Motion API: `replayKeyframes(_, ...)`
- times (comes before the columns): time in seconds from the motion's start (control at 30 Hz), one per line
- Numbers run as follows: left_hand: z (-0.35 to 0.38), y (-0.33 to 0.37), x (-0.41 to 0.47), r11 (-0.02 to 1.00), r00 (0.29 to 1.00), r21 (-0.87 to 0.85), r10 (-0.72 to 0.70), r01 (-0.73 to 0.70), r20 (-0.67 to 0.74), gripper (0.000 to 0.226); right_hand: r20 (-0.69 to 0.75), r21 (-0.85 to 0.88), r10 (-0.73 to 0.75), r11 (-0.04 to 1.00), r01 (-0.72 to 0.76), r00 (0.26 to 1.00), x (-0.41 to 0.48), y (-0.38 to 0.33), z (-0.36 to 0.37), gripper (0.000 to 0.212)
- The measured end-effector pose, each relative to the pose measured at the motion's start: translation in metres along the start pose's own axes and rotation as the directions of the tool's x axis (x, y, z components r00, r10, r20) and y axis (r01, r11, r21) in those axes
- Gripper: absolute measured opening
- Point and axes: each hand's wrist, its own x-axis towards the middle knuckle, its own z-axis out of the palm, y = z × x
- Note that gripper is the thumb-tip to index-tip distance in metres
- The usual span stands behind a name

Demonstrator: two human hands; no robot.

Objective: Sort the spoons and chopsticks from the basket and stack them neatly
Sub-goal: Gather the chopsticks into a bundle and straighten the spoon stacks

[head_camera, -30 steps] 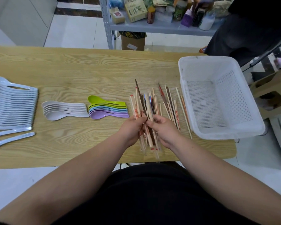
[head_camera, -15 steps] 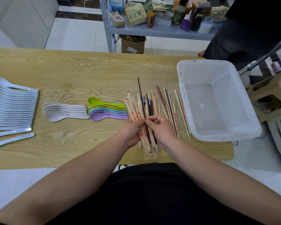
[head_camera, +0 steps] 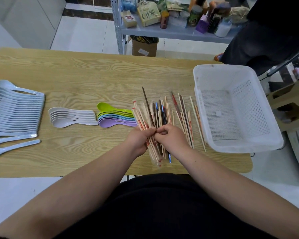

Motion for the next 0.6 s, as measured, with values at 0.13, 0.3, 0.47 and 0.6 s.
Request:
replayKeyframes(0.13,-0.002,-0.002,0.006,0.999,0.999,0.043,-0.014,0.016,-0.033,0.026,-0.017,0.011,0.042,0.999,-0.042,0.999,0.006,0.003,0.001,0.013)
replayKeyframes(0.3,-0.011,0.0,0.017,0.998,0.992,0.059,-0.022,0.03,-0.122,0.017,-0.118,-0.173,0.117,0.975,-0.136,0.986,0.024,0.039,-0.021,0.009)
replayKeyframes(0.47,-0.025,0.001,0.025,0.997,0.978,0.056,-0.039,0.051,-0.206,0.012,-0.142,-0.464,0.201,0.851,-0.245,0.969,0.042,0.078,-0.039,0.016)
replayKeyframes(0.6,-0.031,-0.005,0.031,0.994,0.97,0.086,-0.05,0.072,-0.236,0.02,-0.136,-0.455,0.139,0.871,-0.187,0.981,0.052,0.09,-0.034,0.011)
